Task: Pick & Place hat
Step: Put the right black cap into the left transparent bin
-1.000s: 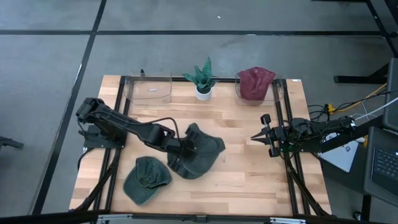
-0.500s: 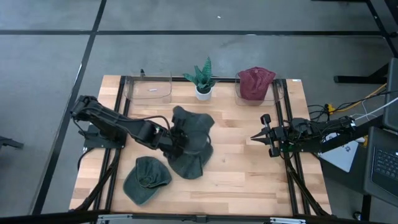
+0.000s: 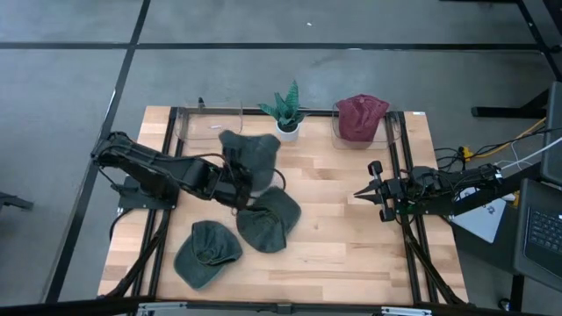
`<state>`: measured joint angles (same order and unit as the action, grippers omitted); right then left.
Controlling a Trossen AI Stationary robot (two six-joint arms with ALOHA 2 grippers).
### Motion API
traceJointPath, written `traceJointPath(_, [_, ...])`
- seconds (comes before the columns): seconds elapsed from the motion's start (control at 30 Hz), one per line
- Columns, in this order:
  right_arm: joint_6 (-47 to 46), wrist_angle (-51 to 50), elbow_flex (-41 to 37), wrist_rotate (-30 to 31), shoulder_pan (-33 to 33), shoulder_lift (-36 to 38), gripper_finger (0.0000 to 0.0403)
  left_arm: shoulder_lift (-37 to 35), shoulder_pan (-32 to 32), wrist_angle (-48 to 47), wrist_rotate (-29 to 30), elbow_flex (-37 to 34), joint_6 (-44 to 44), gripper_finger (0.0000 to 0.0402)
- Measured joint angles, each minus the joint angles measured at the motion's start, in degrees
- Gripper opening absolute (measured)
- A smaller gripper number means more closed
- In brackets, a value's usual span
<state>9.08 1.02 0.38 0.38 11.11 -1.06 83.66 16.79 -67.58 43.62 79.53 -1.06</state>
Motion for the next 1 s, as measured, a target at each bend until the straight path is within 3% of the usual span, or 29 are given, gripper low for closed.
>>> traceJointPath(0.43, [0.0,0.0,0.0,0.0,0.0,0.0,0.0026,-6.9,-7.8,-13.9,11.3,-0.6,5.0,0.0003])
traceJointPath(1.0, [0.0,0.0,0.0,0.0,0.0,0.0,0.0026,-14.1,-22.7,-15.0,17.3,-11.1,6.0,0.0003])
